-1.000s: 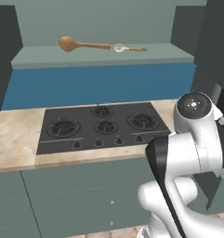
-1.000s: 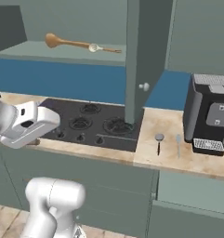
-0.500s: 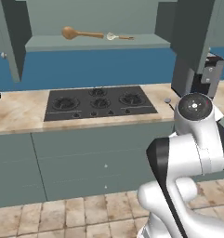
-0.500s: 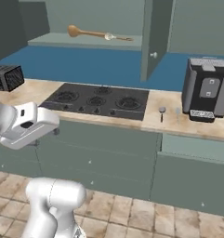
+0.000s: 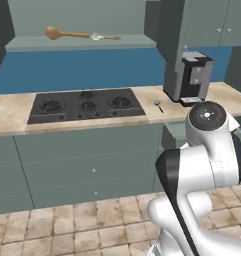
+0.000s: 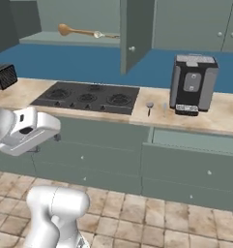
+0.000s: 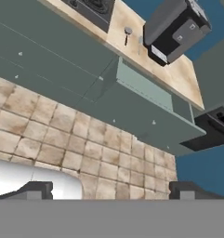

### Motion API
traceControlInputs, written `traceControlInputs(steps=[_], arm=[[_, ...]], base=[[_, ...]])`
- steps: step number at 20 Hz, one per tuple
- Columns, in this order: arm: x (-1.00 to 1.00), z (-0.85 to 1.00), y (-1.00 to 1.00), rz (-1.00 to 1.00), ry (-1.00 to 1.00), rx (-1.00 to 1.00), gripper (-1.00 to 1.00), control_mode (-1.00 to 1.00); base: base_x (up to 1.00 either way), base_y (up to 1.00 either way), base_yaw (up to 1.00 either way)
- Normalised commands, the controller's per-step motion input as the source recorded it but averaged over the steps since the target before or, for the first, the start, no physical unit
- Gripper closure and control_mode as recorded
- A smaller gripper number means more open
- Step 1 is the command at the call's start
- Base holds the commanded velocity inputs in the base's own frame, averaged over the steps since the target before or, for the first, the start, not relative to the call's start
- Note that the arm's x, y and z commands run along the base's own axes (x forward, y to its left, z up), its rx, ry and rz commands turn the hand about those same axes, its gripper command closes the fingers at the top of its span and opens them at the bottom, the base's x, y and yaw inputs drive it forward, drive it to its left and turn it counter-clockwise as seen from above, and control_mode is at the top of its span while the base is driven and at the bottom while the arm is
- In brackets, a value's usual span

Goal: Organize the utensils by type. Pick up the wooden spoons from the counter and place them in the open cabinet. Then pick up the metallic utensils from the counter and place them in the open drawer.

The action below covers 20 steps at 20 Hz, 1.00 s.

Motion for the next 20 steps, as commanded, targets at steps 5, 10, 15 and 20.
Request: traceControlInputs(steps=[5, 10, 15, 20], arm=[[0.0, 0.0, 0.0, 0.0, 0.0, 0.0, -1.0, 1.0], [0.0, 0.0, 0.0, 0.0, 0.0, 0.0, -1.0, 1.0], [0.0, 0.0, 0.0, 0.0, 0.0, 0.0, -1.0, 1.0], [0.0, 0.0, 0.0, 0.0, 0.0, 0.0, -1.0, 1.0]], base=[[-0.07, -0.87, 0.19], [0.02, -0.68, 0.45], [0.13, -0.48, 0.6], [0.08, -0.78, 0.2]])
